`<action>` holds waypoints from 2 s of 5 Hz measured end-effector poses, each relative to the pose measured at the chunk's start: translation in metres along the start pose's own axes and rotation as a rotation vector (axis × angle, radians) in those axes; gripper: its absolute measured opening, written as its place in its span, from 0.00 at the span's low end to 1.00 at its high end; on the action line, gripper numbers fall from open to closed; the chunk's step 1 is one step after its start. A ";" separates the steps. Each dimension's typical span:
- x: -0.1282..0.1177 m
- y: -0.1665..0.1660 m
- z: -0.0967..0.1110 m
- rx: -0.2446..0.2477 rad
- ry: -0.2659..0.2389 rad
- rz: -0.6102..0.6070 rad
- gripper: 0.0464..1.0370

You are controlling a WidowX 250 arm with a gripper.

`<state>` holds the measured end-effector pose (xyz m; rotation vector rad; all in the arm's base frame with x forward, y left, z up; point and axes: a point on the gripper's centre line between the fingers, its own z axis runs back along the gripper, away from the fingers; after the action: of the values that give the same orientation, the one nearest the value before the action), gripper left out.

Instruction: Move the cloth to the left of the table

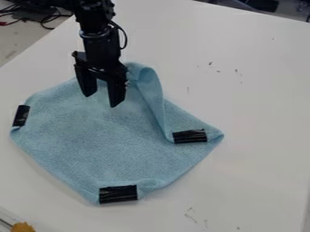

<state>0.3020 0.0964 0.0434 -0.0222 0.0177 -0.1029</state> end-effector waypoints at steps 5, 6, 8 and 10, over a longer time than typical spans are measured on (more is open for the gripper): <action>0.068 0.003 -0.015 0.052 -0.021 -0.086 0.96; 0.082 0.005 -0.010 0.073 -0.029 -0.130 0.96; 0.096 0.004 0.005 0.125 -0.049 -0.162 0.96; 0.106 0.002 -0.012 0.105 -0.089 -0.172 0.91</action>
<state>0.4070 0.0873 0.0299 0.0770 -0.0783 -0.2746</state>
